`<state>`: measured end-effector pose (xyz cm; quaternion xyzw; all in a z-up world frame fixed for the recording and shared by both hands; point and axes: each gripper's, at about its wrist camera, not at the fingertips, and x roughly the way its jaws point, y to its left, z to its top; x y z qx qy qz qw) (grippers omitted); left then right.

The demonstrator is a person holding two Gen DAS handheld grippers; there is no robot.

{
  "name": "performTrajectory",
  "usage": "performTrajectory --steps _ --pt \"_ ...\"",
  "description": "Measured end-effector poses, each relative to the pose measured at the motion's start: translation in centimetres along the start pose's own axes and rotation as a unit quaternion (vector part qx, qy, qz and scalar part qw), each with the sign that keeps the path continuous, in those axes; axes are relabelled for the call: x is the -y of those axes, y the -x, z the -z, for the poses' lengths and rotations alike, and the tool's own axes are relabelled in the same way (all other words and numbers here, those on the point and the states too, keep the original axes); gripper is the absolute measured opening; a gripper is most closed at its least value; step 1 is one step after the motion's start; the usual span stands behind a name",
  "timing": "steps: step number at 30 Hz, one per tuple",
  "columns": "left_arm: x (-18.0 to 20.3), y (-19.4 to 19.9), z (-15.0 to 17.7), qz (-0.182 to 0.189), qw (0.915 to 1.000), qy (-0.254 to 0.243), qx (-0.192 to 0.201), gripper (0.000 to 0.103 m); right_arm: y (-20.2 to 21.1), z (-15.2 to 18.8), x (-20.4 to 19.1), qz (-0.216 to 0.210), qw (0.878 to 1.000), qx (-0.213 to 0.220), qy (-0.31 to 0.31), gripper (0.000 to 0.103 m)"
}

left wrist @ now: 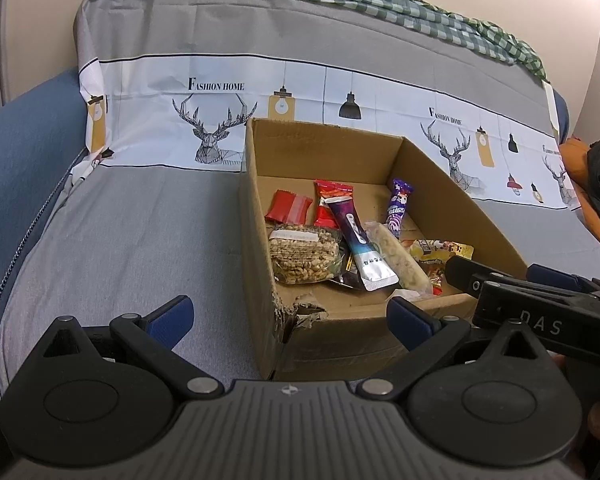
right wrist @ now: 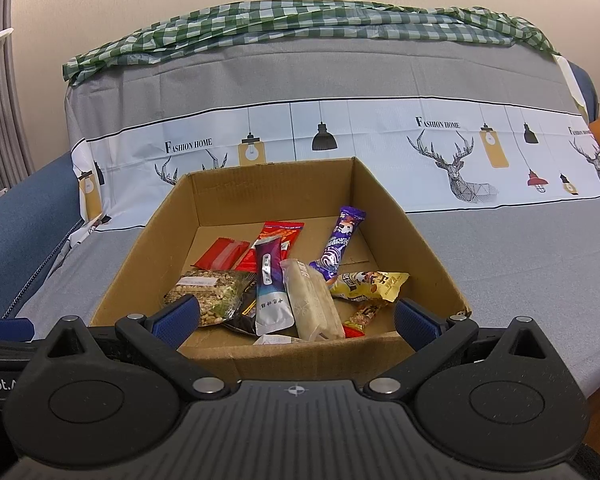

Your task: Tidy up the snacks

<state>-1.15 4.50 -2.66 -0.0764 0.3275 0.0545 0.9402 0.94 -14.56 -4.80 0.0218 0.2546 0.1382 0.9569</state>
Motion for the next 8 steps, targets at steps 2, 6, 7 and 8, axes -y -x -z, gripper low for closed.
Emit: performTrajectory --steps 2,6,7,8 --pt "0.07 0.10 -0.02 0.001 1.0000 -0.005 0.006 0.103 -0.02 -0.04 0.00 0.000 1.000 0.000 0.001 0.102" --pt "0.40 0.70 0.07 0.009 0.9991 -0.024 0.035 0.103 -0.06 0.17 0.12 0.001 1.000 0.001 -0.002 0.102" --pt "0.47 0.91 0.08 0.015 0.9985 -0.027 0.045 0.103 -0.04 0.21 0.15 0.002 1.000 0.001 -0.003 0.102" --pt "0.53 1.02 0.02 0.019 0.9981 -0.030 0.051 0.103 0.04 0.21 0.16 0.001 1.000 0.002 -0.005 0.102"
